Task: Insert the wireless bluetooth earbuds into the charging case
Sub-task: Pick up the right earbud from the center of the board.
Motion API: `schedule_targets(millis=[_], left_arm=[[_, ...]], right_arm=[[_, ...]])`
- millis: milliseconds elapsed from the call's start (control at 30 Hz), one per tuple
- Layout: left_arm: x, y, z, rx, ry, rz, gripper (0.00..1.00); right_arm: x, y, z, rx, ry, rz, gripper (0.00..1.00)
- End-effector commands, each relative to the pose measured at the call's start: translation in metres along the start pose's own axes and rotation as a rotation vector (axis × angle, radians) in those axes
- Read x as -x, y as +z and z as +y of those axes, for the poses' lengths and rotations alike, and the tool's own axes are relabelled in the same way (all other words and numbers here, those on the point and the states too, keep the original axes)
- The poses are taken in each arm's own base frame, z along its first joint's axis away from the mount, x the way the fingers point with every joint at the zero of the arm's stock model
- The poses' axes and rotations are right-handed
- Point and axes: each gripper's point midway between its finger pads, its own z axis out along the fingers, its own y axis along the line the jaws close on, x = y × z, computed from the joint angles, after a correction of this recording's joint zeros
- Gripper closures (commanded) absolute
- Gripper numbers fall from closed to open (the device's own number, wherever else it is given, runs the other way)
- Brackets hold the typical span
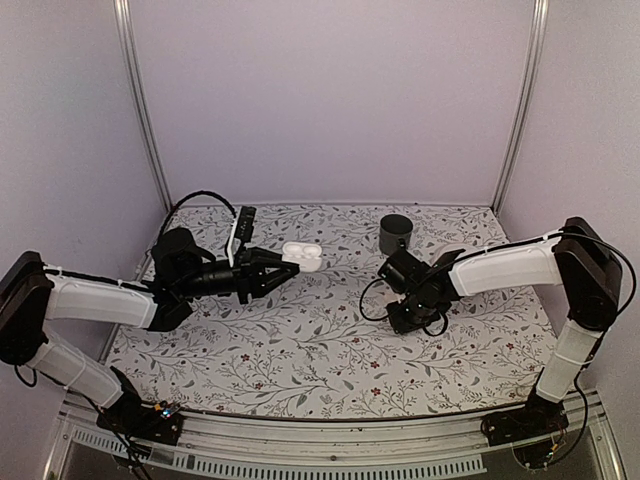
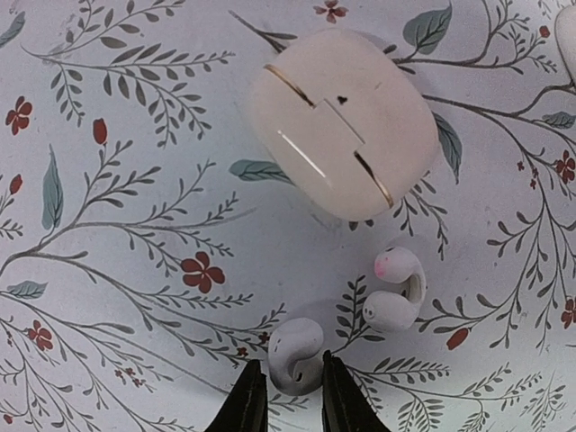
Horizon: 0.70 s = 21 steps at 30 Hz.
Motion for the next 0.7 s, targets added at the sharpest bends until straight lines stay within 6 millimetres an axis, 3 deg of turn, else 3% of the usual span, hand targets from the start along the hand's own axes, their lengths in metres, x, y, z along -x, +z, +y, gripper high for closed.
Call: schedule_targets(millis=[0, 200, 433, 567, 667], left_arm=[[0.02, -0.002, -0.005, -0.012, 0.049, -0.039, 1.0], [0.02, -0.003, -0.005, -0.01, 0.053, -0.036, 1.0], [0.014, -0.001, -0.002, -0.01, 0.049, -0.02, 1.0], [0.009, 0.002, 0.0, -0.014, 0.069, 0.006, 1.0], [0.006, 0.004, 0.0, -0.029, 0.101, 0.027, 1.0]], right_arm=[[-0.008, 0.009, -0.001, -0.017, -0.003, 0.027, 0.77], [-0.004, 0.008, -0.001, -0.023, -0.002, 0.016, 0.8], [0.005, -0.002, -0.006, -0.023, 0.009, -0.024, 0.96], [0.015, -0.021, -0.007, 0.026, 0.009, -0.078, 0.97], [0.026, -0.049, 0.003, 0.126, -0.034, -0.149, 0.97]])
